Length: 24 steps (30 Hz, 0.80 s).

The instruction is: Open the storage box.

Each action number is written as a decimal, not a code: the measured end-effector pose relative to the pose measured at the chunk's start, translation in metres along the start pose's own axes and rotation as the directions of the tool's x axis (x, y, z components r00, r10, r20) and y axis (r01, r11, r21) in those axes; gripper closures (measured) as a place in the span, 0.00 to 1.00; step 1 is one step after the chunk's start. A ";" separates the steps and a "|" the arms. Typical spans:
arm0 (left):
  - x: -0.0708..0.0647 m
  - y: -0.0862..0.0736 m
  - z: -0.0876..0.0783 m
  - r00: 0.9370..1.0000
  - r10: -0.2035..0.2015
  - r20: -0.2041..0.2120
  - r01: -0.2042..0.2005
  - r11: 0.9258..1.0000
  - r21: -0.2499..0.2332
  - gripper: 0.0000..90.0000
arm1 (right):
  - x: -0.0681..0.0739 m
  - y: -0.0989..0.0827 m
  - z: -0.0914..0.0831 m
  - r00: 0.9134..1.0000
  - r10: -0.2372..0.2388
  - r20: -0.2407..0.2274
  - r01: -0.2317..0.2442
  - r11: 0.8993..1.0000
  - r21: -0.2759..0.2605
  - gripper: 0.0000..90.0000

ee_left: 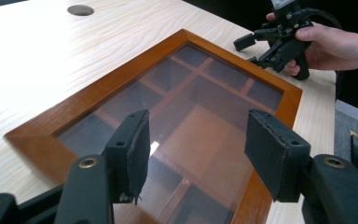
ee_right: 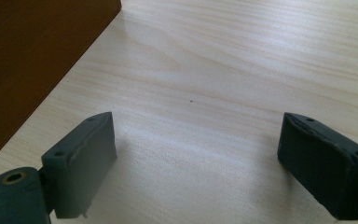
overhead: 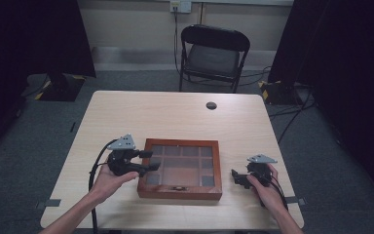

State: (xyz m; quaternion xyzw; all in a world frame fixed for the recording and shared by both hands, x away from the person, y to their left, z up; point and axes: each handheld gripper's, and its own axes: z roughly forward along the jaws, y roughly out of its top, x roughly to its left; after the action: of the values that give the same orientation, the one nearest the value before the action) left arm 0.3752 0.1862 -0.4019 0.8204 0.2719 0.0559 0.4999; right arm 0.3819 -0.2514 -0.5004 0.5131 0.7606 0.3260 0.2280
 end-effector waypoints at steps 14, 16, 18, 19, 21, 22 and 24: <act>-0.018 0.010 0.031 0.996 0.030 0.086 -0.034 0.999 0.041 0.45 | 0.000 0.000 0.000 1.000 0.000 0.000 0.000 1.000 0.000 0.12; -0.022 0.009 0.033 0.994 0.038 0.107 -0.044 0.998 0.051 0.47 | 0.000 0.000 0.000 1.000 0.000 0.000 0.000 1.000 0.000 0.12; -0.024 0.007 0.034 0.992 0.044 0.114 -0.052 0.997 0.063 0.46 | 0.000 0.000 0.000 1.000 0.000 0.000 0.000 1.000 0.000 0.12; -0.025 0.006 0.035 0.992 0.048 0.115 -0.056 0.997 0.062 0.46 | 0.000 0.000 0.000 1.000 0.000 0.000 0.000 1.000 0.000 0.12; -0.026 0.003 0.036 0.991 0.050 0.120 -0.059 0.996 0.066 0.47 | 0.000 0.000 0.000 1.000 0.000 0.000 0.000 1.000 -0.001 0.12; -0.026 0.002 0.036 0.990 0.047 0.137 -0.058 0.995 0.077 0.48 | 0.000 0.000 0.000 1.000 0.000 0.000 0.000 1.000 -0.001 0.12; -0.029 -0.001 0.037 0.988 0.055 0.141 -0.068 0.994 0.086 0.54 | 0.000 0.000 0.000 1.000 0.000 0.000 0.000 1.000 0.000 0.12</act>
State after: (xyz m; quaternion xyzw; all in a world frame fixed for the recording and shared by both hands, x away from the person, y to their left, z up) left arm 0.3638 0.1426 -0.4162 0.8521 0.2134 0.0020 0.4779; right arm 0.3819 -0.2514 -0.5004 0.5131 0.7605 0.3262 0.2280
